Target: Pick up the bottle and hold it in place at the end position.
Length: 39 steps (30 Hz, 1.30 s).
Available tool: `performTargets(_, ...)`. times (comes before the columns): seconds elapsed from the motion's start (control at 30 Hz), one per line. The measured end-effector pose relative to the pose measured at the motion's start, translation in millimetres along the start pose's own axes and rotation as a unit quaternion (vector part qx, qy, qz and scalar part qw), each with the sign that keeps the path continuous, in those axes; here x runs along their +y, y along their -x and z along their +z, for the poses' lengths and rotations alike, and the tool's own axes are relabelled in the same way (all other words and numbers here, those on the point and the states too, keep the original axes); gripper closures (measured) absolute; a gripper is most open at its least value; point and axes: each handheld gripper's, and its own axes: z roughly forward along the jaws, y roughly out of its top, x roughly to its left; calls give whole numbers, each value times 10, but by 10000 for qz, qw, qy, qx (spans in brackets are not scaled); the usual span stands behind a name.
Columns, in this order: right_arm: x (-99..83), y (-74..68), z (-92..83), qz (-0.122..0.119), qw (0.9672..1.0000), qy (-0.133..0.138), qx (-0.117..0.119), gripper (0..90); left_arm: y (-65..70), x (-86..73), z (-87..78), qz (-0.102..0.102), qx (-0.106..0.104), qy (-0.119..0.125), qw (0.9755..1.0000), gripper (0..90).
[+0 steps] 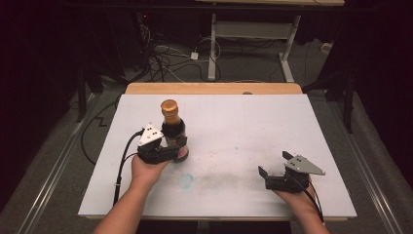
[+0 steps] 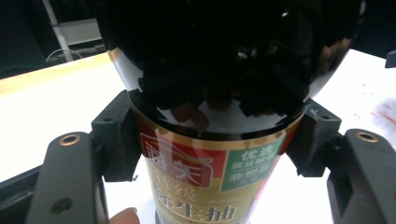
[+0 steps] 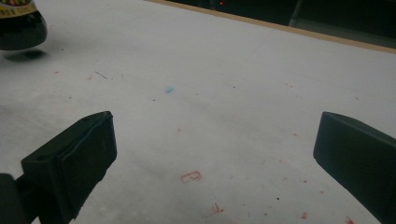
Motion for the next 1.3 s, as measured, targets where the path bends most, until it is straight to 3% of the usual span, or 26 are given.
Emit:
performTargets(0.17,1,0,-3,-8,10000,7,8,4,77,-35,138,-87,-95,-15,9999,294)
performTargets(0.8,-4,10,-9,13,10000,17,27,4,320,-176,693,-111,-355,-183,9991,294)
performTargets(1.3,-11,20,-8,36,10000,15,28,4,362,-269,1001,-94,-353,-241,9990,293)
